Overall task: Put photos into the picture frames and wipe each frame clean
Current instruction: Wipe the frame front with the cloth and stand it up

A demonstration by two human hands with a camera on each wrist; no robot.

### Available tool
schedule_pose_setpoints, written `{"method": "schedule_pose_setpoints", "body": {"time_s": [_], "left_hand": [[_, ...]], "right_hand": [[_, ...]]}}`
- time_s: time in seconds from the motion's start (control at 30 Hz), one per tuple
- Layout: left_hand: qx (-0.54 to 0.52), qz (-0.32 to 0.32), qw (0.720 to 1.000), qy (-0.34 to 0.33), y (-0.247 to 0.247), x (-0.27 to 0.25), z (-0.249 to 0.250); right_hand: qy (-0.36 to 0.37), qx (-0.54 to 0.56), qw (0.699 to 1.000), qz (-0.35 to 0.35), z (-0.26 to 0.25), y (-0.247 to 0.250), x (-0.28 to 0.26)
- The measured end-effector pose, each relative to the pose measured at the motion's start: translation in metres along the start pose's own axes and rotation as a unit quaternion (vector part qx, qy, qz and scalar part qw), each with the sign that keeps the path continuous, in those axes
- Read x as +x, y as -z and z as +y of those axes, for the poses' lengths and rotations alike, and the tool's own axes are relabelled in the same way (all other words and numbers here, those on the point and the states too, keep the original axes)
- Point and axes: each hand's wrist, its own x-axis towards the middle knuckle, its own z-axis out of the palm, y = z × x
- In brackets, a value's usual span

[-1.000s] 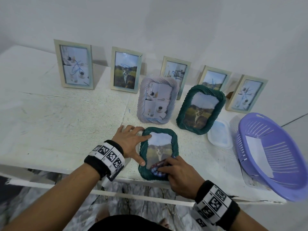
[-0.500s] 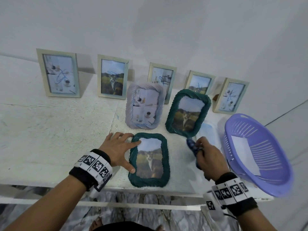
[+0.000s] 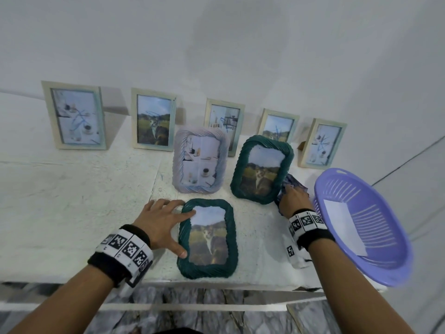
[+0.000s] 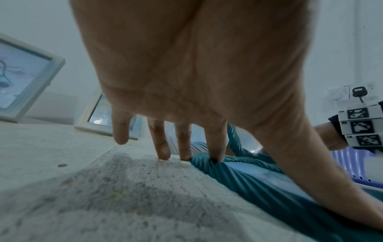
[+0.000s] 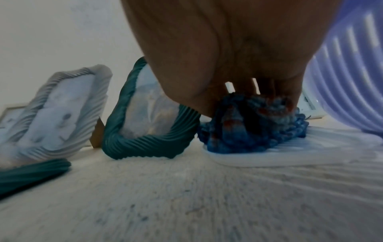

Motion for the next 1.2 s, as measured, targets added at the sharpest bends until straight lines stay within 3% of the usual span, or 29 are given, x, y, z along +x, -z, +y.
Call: {"method": "schedule_pose_setpoints", "body": {"time_s": [0.13,0.3,0.37,0.5,0.63,0.73,0.8,0.87,0.93,1.03,1.1,1.2], "left_hand": [[-0.015,0.003,1.000,0.001,-0.002,-0.002,-0.002],[-0.059,0.003,0.998,0.007,-0.007,-0.006,0.000],[-0.089,0.021,0.995,0.025,-0.009,-0.012,0.004],[-0.120,0.067,0.989,0.055,-0.015,-0.022,0.013],[-0.186,0.096,0.977,0.046,-0.028,-0.030,0.024],[-0.239,0.129,0.961,0.044,-0.036,-0.032,0.030],[-0.293,0.143,0.945,0.039,-0.039,-0.033,0.030],[-0.356,0.159,0.920,0.025,-0.037,-0.037,0.033],[-0.429,0.175,0.886,0.021,-0.030,-0.042,0.039],[-0.593,0.172,0.787,-0.001,-0.013,-0.050,0.049],[-0.677,0.164,0.717,-0.011,-0.004,-0.054,0.049],[-0.728,0.180,0.662,-0.014,0.000,-0.058,0.043]], "right_hand": [[0.017,0.090,0.996,0.013,0.006,-0.004,-0.011],[0.047,0.130,0.981,0.136,-0.004,-0.002,-0.066],[0.084,0.201,0.970,0.112,-0.023,-0.009,-0.099],[0.147,0.239,0.959,-0.035,-0.061,-0.042,-0.129],[0.128,0.291,0.948,-0.017,-0.084,-0.060,-0.137],[0.032,0.431,0.901,-0.045,-0.086,-0.060,-0.133],[-0.008,0.565,0.823,-0.064,-0.084,-0.056,-0.135],[-0.003,0.658,0.749,-0.085,-0.088,-0.046,-0.143],[0.025,0.710,0.693,-0.125,-0.097,-0.032,-0.155],[0.089,0.734,0.650,-0.177,-0.113,-0.015,-0.169],[0.138,0.722,0.659,-0.161,-0.126,-0.010,-0.175],[0.225,0.649,0.722,-0.085,-0.147,-0.006,-0.182]]}}
